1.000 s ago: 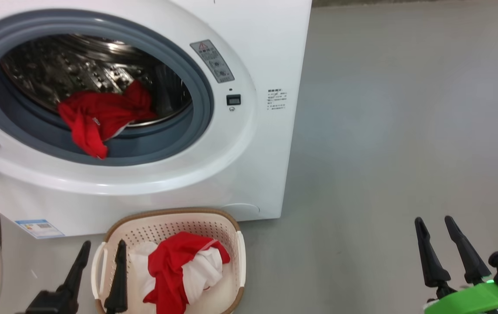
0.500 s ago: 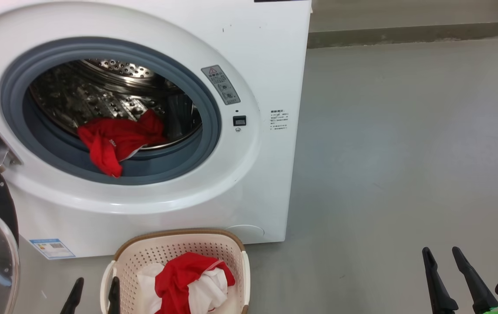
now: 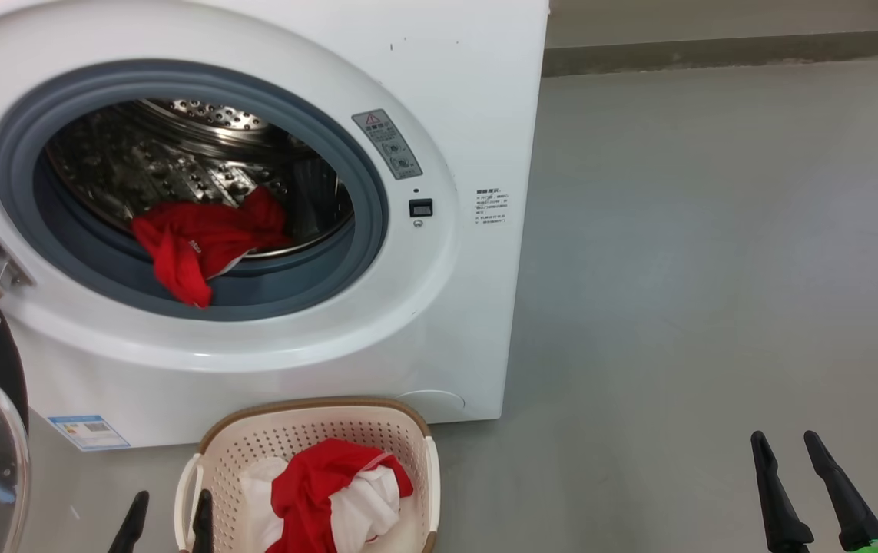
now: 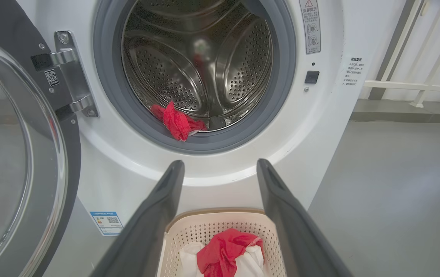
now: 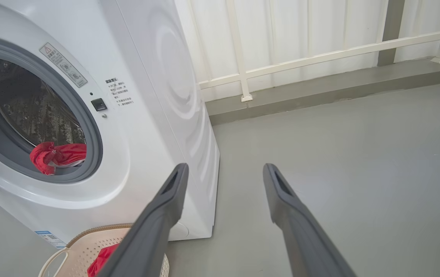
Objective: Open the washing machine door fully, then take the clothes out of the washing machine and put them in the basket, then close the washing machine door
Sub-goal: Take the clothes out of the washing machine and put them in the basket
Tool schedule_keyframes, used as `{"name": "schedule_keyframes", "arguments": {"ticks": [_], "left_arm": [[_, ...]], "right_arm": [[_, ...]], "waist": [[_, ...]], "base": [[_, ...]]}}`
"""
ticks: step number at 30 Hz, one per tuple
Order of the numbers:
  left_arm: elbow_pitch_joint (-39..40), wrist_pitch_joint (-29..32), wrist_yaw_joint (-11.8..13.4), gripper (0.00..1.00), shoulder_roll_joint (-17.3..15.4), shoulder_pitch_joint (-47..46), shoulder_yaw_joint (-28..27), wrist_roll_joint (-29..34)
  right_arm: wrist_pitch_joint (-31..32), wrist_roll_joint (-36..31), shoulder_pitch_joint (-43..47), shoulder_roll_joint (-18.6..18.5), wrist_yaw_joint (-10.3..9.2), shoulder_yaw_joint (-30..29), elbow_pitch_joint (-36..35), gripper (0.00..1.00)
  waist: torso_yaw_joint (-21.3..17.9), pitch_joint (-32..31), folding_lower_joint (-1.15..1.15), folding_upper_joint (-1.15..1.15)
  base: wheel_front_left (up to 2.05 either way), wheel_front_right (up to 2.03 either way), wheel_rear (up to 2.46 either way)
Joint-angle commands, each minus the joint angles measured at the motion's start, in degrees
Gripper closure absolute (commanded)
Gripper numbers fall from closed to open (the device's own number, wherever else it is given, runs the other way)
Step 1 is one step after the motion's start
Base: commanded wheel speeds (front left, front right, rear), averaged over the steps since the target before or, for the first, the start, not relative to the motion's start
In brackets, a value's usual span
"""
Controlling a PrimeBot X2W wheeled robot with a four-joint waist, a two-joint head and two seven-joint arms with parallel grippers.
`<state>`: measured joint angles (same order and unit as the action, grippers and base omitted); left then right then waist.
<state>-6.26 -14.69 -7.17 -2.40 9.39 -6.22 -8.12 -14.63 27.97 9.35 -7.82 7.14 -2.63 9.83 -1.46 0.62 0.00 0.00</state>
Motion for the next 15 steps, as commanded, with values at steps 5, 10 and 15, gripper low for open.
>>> {"name": "schedule_keyframes", "arguments": {"ticks": [5, 10, 15], "left_arm": [[0.1, -0.3, 0.0, 0.00, -0.5, -3.7, -0.8, 0.5], [-3.3, -0.3, 0.4, 0.00, -0.5, -8.3, -0.1, 2.3], [-8.1, -0.3, 1.1, 0.00, -1.1, -15.3, -0.6, 3.3]], "right_arm": [[-0.4, -0.5, -1.9, -0.7, 0.35, 1.6, -1.6, 0.00], [-0.4, -0.4, -4.3, -0.3, 0.35, 2.1, -1.7, 0.00], [-0.4, -0.2, -7.2, 0.0, 0.35, 2.5, -1.9, 0.00]], "waist": [[0.1, 2.1, 0.00, 0.00], [-0.1, 5.5, 0.00, 0.00], [-0.7, 9.6, 0.00, 0.00]], "base": [[0.00, 0.00, 0.00], [0.00, 0.00, 0.00], [0.00, 0.00, 0.00]]}}
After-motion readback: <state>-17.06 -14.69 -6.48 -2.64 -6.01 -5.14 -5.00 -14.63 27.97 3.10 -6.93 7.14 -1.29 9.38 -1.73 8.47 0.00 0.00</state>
